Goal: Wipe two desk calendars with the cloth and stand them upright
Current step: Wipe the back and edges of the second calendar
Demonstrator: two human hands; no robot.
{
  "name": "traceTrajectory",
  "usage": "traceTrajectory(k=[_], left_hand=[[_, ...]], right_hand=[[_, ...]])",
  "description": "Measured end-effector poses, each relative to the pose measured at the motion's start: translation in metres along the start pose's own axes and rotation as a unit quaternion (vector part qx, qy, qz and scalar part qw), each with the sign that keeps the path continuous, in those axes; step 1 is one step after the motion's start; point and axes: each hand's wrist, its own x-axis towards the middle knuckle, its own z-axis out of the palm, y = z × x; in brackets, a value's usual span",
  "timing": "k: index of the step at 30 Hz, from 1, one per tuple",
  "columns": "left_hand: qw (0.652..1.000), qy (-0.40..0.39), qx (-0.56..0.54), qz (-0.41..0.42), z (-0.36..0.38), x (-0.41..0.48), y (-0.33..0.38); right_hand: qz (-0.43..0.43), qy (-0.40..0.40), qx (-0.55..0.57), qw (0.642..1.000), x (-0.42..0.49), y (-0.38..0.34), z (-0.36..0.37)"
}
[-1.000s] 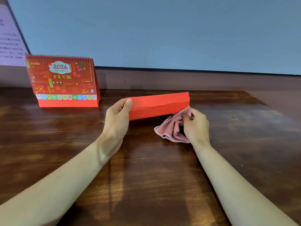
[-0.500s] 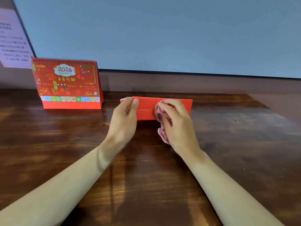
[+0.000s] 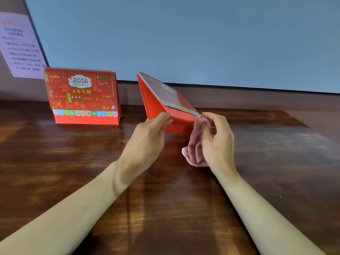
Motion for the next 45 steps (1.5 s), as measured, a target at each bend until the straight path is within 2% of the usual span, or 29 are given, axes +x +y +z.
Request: traceTrajectory(k=[3,5,11,15,18,22,26,28,30,33,36,38,39,41,42,43,45], left_hand=[[0.998,-0.022,0.018,0.064,0.003,-0.001,-0.003],[0.992,-0.044,0.033,0.118,0.004,-0.001,-0.003],[0.969,-0.080,0.115,0.204,0.010,-0.001,-0.004],[0.958,-0.111,0.131,0.230,0.014,-0.006,-0.001],[0.956,-0.124,0.116,0.241,0.014,-0.008,0.003],[0.953,-0.140,0.087,0.253,0.015,-0.010,0.000],[0.968,-0.088,0.017,0.234,0.014,-0.012,0.005],[0.980,-0.044,-0.011,0.194,0.012,-0.010,0.013],[0.994,-0.014,-0.030,0.108,0.009,-0.008,0.009],[0.998,0.009,-0.046,-0.051,0.008,-0.006,-0.012],[0.980,0.038,-0.011,-0.194,0.003,0.000,-0.033],[0.948,0.050,-0.040,-0.313,-0.003,0.004,-0.042],[0.921,0.060,-0.083,-0.376,-0.007,0.007,-0.042],[0.845,0.087,-0.222,-0.478,-0.012,0.010,-0.040],[0.806,0.097,-0.293,-0.504,-0.013,0.012,-0.037],[0.783,0.102,-0.337,-0.513,-0.013,0.012,-0.033],[0.783,0.107,-0.346,-0.506,-0.012,0.012,-0.028]], right_hand=[[-0.050,-0.062,0.045,0.996,-0.005,-0.019,0.011],[-0.058,-0.094,0.030,0.993,-0.005,-0.028,0.017],[0.059,-0.138,0.001,0.989,0.004,-0.038,0.019],[0.149,-0.155,0.091,0.972,0.008,-0.032,0.018],[0.149,-0.163,0.069,0.973,0.004,-0.024,0.018],[0.156,-0.135,0.035,0.978,0.000,-0.013,0.021],[0.189,-0.101,0.077,0.974,-0.002,-0.006,0.020],[0.238,-0.068,0.147,0.958,-0.001,-0.006,0.020],[0.287,-0.052,0.187,0.938,0.000,-0.007,0.018],[0.344,-0.071,0.201,0.915,0.002,-0.011,0.010],[0.366,-0.116,0.202,0.901,0.001,-0.014,0.004],[0.385,-0.135,0.213,0.888,-0.001,-0.012,0.005],[0.394,-0.141,0.210,0.884,-0.003,-0.012,0.006],[0.403,-0.155,0.183,0.883,-0.002,-0.014,0.006],[0.408,-0.161,0.172,0.882,-0.001,-0.015,0.005],[0.407,-0.172,0.163,0.882,-0.001,-0.017,0.001],[0.415,-0.189,0.128,0.881,0.001,-0.017,-0.007]])
